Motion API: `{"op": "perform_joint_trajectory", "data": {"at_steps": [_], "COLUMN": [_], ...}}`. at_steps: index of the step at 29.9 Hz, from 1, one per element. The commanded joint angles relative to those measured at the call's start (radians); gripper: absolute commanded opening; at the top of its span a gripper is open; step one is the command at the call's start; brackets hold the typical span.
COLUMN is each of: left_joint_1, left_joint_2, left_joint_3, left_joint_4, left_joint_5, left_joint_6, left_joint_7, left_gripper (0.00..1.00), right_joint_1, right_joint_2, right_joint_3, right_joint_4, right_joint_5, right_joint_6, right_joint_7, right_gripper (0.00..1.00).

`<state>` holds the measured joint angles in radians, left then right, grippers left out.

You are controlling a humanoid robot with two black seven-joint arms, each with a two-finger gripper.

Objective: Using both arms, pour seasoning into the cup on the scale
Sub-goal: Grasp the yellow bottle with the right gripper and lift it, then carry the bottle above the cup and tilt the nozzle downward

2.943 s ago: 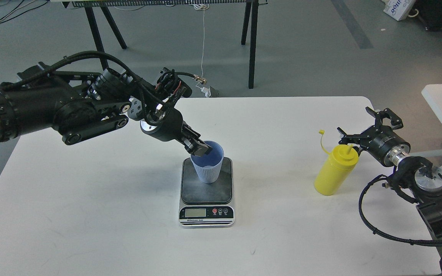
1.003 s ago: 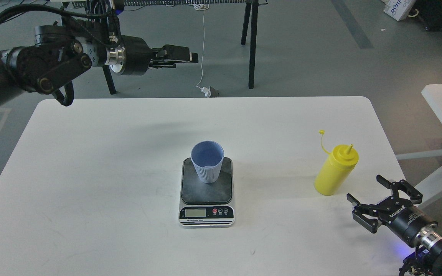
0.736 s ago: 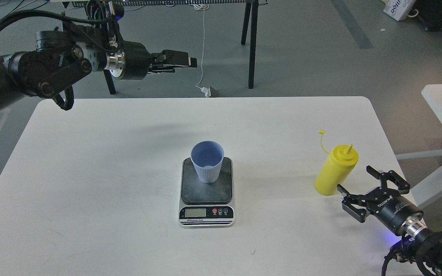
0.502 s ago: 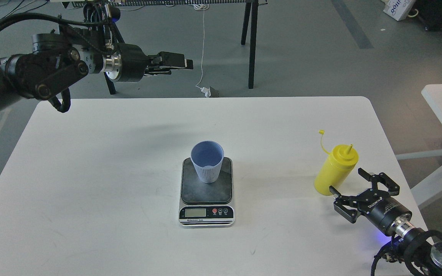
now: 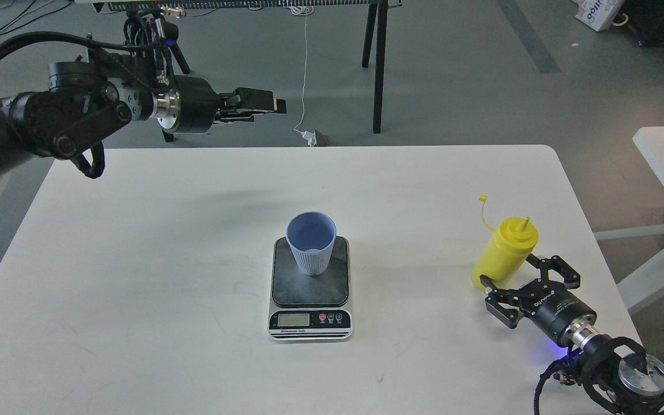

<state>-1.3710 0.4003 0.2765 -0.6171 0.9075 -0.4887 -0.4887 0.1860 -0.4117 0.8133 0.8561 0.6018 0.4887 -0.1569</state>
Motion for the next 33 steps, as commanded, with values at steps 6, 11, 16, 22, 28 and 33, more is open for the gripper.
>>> {"op": "perform_joint_trajectory", "data": {"at_steps": [6, 11, 16, 22, 28, 33], "left_joint_1": [0.010, 0.020, 0.024, 0.024, 0.026, 0.030], "left_joint_2": [0.002, 0.002, 0.003, 0.003, 0.005, 0.044], "left_joint_3": [0.000, 0.000, 0.000, 0.000, -0.005, -0.028], "left_joint_4": [0.000, 0.000, 0.000, 0.000, 0.000, 0.000], "left_joint_5": [-0.001, -0.001, -0.001, -0.002, -0.005, -0.068], "left_joint_6": [0.000, 0.000, 0.000, 0.000, 0.000, 0.000], "left_joint_7": [0.000, 0.000, 0.000, 0.000, 0.000, 0.000], "left_gripper": [0.86, 0.86, 0.86, 0.86, 0.86, 0.86], "right_joint_1": [0.027, 0.029, 0.052, 0.168, 0.407, 0.598], "right_joint_2": [0.031, 0.047, 0.048, 0.028, -0.021, -0.021], "right_joint_3": [0.001, 0.001, 0.000, 0.003, 0.004, 0.000], "right_joint_4": [-0.026, -0.026, -0.012, -0.003, -0.019, -0.043], "right_joint_5": [-0.025, -0.062, -0.074, -0.077, -0.264, -0.451], "right_joint_6": [0.000, 0.000, 0.000, 0.000, 0.000, 0.000], "right_joint_7": [0.000, 0.002, 0.000, 0.002, 0.010, 0.017], "right_gripper": [0.76, 0.50, 0.19, 0.18, 0.17, 0.17]}}
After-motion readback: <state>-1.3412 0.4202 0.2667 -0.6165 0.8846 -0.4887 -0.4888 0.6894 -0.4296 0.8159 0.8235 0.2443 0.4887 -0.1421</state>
